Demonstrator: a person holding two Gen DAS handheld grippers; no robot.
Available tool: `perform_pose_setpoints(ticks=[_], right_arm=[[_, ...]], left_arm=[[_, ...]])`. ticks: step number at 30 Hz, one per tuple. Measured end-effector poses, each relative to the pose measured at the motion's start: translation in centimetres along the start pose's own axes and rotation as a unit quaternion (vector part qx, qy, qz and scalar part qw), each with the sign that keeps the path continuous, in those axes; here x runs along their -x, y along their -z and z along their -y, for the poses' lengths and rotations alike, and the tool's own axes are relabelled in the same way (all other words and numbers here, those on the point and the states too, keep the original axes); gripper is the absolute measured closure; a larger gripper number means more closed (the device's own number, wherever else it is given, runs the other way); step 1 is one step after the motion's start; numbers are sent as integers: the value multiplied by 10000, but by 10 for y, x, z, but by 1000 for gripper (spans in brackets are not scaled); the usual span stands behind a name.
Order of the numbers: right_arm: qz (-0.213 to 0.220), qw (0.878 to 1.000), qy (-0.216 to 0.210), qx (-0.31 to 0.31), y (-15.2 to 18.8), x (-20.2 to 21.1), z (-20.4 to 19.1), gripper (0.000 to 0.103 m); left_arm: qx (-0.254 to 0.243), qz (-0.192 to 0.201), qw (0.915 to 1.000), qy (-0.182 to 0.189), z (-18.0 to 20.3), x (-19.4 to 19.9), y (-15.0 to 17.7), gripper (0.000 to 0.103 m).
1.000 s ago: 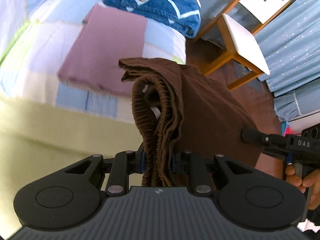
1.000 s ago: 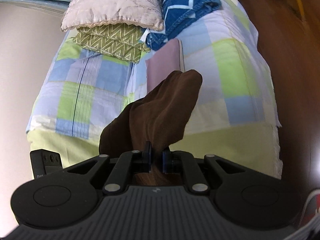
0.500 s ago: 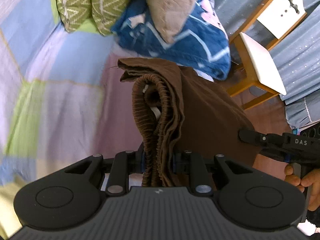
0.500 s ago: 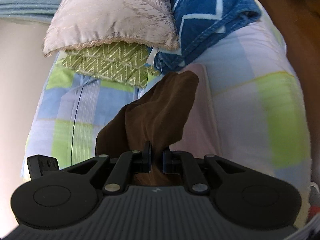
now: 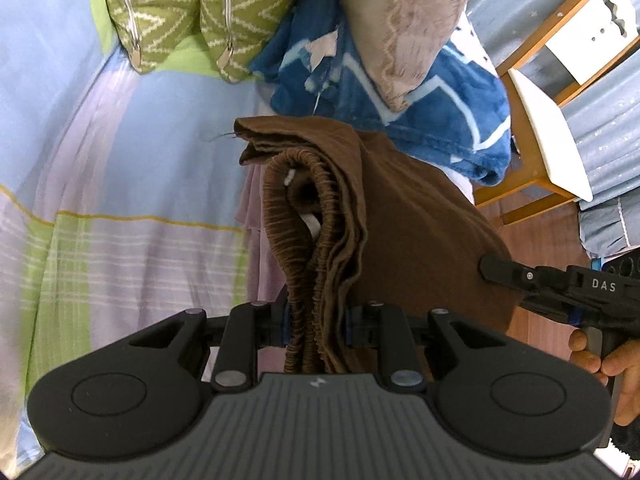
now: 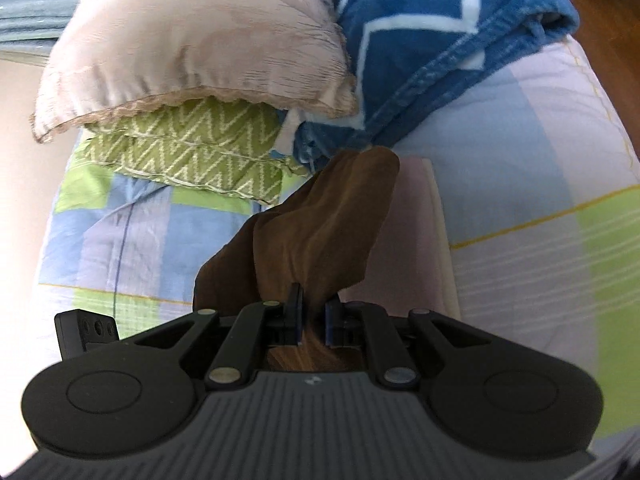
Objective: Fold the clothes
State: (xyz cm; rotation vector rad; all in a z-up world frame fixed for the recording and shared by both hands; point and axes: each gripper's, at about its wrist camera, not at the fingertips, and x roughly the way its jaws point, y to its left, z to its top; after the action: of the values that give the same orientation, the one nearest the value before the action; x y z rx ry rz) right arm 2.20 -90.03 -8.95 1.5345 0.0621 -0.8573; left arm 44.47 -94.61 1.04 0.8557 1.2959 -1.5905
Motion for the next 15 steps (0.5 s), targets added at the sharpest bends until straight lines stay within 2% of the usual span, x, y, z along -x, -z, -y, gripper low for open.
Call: perform_pose_setpoints(ticks=[7,8,11,15], right_arm=[[-283,9990,78,-342,4,-23,25,91],[-328,9987,76,-388,5,-25,29,86],[-415,9978,22,-510,5,-24,39,57],[-626,9967,-229,-467,11,-12,54,57]], left_arm=[[56,-281,9995,-106,-16,-24,1,77],[52,-308,9994,-118,-17,-27,2,77],[90,-333,9993,-131,-21,-33,3,77],[111,-366,9992,-145,-25,-41,4,77]])
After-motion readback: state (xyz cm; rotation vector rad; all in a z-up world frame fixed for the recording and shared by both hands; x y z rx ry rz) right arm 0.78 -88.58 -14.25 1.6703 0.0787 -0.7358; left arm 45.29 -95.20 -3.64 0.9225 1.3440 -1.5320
